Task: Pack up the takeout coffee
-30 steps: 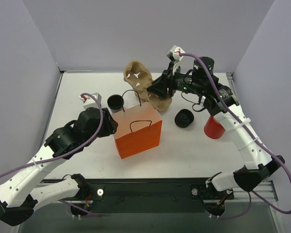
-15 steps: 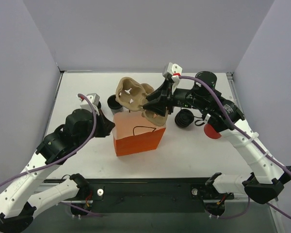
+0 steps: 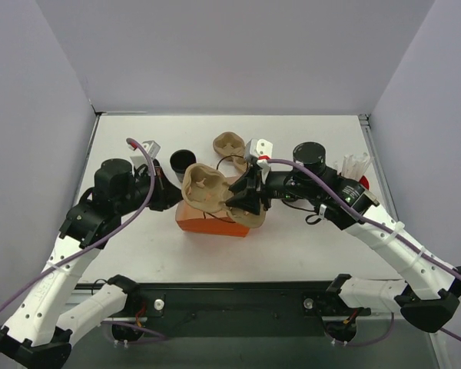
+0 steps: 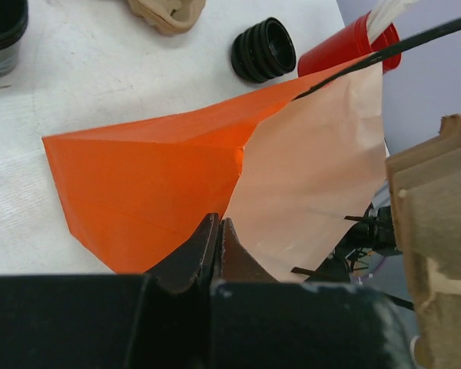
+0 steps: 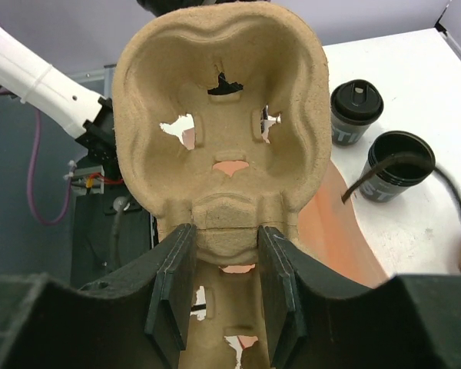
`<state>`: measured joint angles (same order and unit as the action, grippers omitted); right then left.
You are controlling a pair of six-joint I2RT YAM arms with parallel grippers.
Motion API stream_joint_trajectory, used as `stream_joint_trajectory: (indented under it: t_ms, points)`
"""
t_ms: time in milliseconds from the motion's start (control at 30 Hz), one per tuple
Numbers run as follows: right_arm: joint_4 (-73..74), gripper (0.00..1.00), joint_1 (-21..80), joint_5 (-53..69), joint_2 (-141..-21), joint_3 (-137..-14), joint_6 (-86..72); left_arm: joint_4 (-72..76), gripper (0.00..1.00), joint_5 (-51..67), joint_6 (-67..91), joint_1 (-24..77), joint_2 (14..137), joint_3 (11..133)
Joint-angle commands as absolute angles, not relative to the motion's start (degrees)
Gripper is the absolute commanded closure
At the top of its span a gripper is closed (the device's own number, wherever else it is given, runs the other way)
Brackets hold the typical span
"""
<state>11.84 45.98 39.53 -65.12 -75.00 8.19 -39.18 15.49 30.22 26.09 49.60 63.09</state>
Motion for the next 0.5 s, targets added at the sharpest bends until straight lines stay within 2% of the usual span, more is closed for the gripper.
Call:
stream_joint_trajectory:
  t_ms: [0,467]
  points:
    - [9.5,0.75,47.5,37.4,-64.9,-74.9,12.2,-35.5,1.00,22.0,28.0,25.5,50.7,63.7]
    - [8.7,0.76,46.6,36.3,-70.4,-81.4,17.6,-35.0,1.00,28.6,25.0,22.2,51.5,63.1]
